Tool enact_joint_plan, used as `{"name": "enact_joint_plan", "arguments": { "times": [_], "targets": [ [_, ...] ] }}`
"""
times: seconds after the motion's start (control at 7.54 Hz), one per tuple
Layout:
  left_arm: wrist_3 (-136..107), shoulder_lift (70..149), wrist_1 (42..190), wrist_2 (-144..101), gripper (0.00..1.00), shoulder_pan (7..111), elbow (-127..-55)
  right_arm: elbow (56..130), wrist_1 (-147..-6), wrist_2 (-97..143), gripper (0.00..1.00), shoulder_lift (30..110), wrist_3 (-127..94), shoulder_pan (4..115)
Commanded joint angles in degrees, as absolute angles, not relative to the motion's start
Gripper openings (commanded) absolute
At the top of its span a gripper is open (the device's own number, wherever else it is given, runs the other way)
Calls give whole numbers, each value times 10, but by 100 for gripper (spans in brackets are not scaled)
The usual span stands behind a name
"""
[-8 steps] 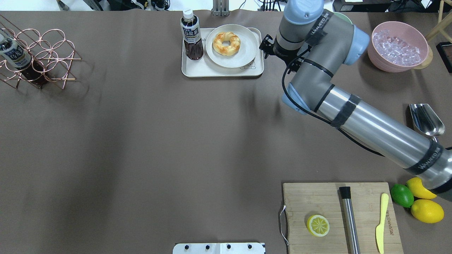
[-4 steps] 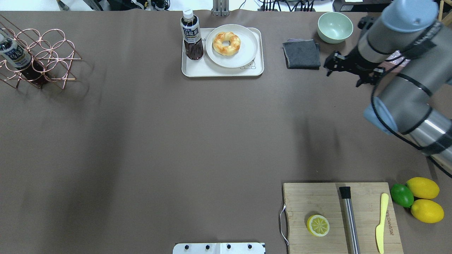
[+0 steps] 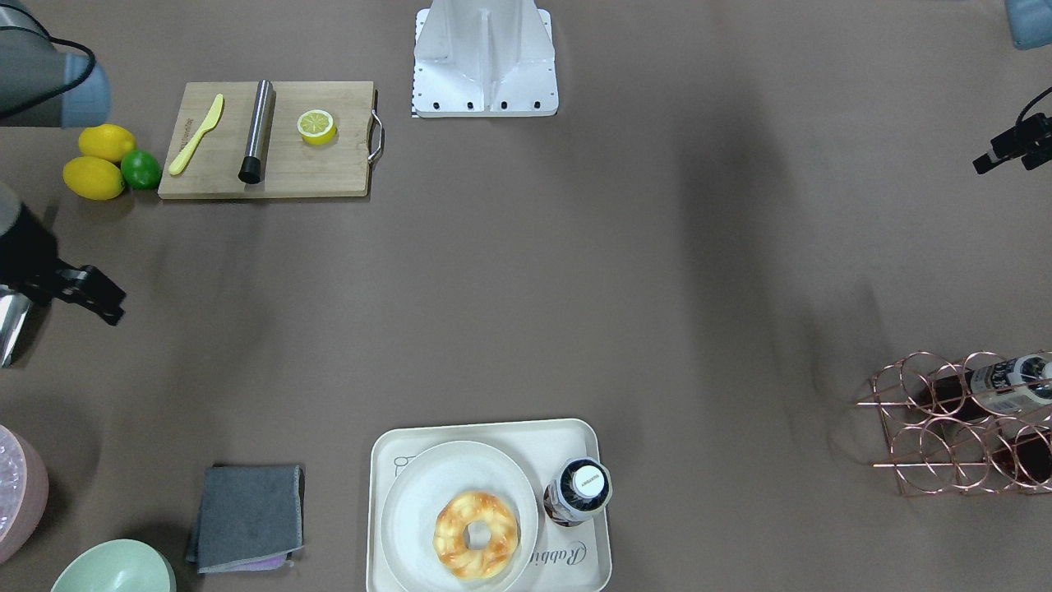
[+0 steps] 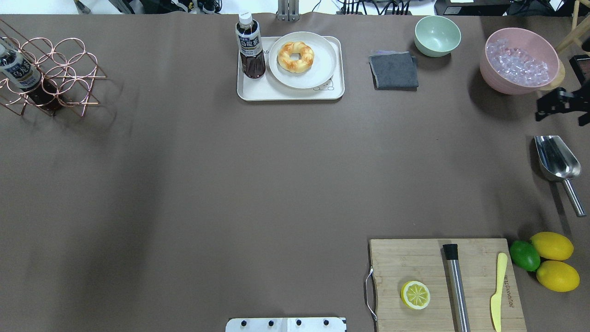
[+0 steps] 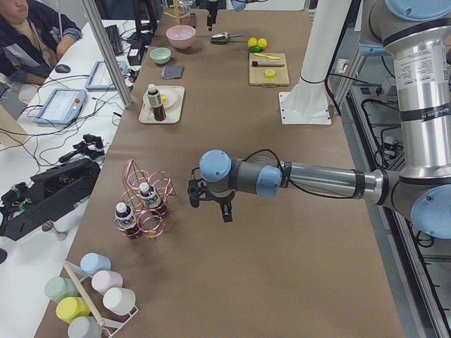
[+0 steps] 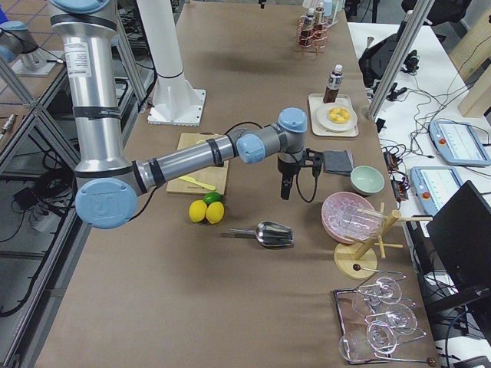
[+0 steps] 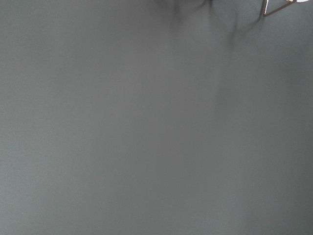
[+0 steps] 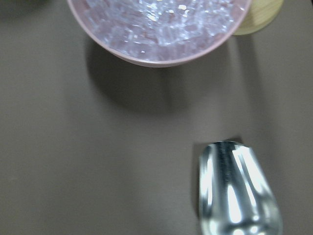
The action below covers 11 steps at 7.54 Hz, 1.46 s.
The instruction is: Place donut on tray
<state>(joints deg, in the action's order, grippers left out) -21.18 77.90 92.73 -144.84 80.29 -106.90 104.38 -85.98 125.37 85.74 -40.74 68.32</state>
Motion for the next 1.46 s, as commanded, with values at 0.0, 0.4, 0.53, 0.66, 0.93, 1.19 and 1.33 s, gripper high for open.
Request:
{"name": "enact_joint_plan", "arguments": {
  "times": [0.0, 0.4, 0.53, 0.66, 0.93, 1.19, 1.33],
  "targets": [
    [-212, 778, 927, -1448, 98, 801, -1070, 1038, -862, 1290, 100, 950, -177, 783],
    [-213, 780, 927, -1448, 98, 793, -1069, 1030, -862, 1302, 100, 1013, -33, 857],
    [-213, 781, 927, -1448, 98, 793, -1069, 1033, -857, 1301, 100, 1022, -30, 864],
    [-213, 780, 927, -1448, 98, 792, -1069, 1033, -857, 1299, 100, 1024, -26, 866],
    [-212, 778, 927, -1448, 98, 792, -1069, 1026, -861, 1296, 100, 1027, -31, 865],
    [-212, 778, 930, -1448, 98, 787, -1062, 1021, -857, 1296, 100, 1028, -30, 867],
    [-212, 778, 931, -1448, 98, 781, -1060, 1022, -855, 1299, 100, 1034, -28, 870]
  ]
}}
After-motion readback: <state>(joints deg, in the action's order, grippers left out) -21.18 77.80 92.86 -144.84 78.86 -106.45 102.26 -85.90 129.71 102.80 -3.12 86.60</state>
